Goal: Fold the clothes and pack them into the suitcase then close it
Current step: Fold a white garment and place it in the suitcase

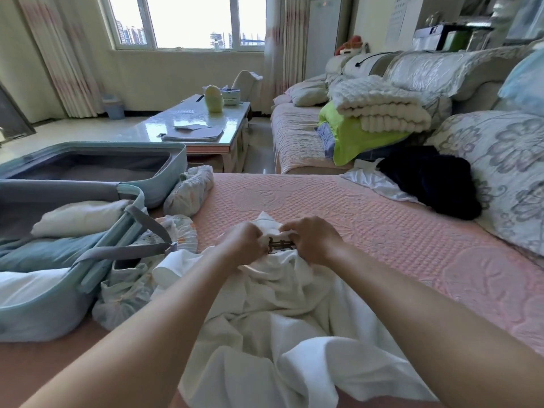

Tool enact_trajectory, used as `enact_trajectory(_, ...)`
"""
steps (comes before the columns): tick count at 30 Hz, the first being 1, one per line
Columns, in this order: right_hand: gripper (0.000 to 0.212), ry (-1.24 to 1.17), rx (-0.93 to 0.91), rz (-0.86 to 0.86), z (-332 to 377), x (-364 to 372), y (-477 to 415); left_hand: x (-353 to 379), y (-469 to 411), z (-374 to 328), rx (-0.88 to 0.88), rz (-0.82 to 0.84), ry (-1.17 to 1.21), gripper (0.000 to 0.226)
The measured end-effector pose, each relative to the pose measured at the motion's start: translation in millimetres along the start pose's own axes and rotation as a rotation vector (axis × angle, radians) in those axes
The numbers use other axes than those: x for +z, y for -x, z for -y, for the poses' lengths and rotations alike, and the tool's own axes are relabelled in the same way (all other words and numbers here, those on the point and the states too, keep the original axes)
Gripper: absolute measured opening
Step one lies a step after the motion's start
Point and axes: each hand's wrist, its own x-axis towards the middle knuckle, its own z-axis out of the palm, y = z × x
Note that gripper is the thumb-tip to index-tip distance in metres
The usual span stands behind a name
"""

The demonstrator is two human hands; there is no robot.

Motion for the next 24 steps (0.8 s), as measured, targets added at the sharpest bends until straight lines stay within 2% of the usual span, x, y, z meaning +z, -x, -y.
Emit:
enact_trajectory(3,0.037,0.027,0.005,-0.175,-32.1,-16.5,6.3,7.1,-12.8,-37.2,0.029,-0.107,0.338,0.011)
enact_trajectory(4,0.036,0.069,0.022,-0.225,-44.4,-21.6,9.7,10.5,-17.7,-52.8,0.078,-0.145,0.421,0.013)
enact_trajectory(6,0.034,0.195,0.089,-0.311,-70.7,-33.4,17.7,20.1,-29.3,-79.8,0.224,-0.130,0.451,0.040)
enact_trajectory(8,0.032,0.295,0.217,-0.355,-98.7,-46.3,27.8,31.2,-35.6,-97.0,0.337,-0.022,0.341,0.064)
enact_trajectory(10,0.035,0.416,0.403,-0.268,-126.8,-57.9,38.7,41.8,-40.0,-101.3,0.375,0.053,0.202,0.073)
enact_trajectory(12,0.039,0.563,0.540,-0.042,-146.1,-63.7,50.0,48.7,-38.4,-96.5,0.353,0.069,0.018,0.072)
enact_trajectory(13,0.041,0.620,0.551,0.054,-152.1,-62.7,54.4,51.1,-36.9,-91.1,0.328,0.075,-0.075,0.071)
enact_trajectory(14,0.043,0.662,0.526,0.112,-155.9,-59.8,57.0,52.5,-34.1,-84.6,0.286,0.101,-0.163,0.071)
enact_trajectory(16,0.045,0.619,0.420,0.105,-157.6,-52.2,55.3,54.2,-29.1,-71.8,0.205,0.188,-0.306,0.072)
enact_trajectory(19,0.060,0.275,0.285,0.023,-140.6,-43.1,42.5,52.7,-25.5,-61.8,0.138,0.241,-0.451,0.081)
enact_trajectory(21,0.067,0.116,0.215,0.083,-122.5,-34.9,33.8,49.2,-23.0,-58.8,0.108,0.232,-0.490,0.090)
enact_trajectory(24,0.070,0.122,0.124,0.253,-100.2,-19.9,26.2,39.1,-21.5,-48.4,0.060,0.214,-0.500,0.088)
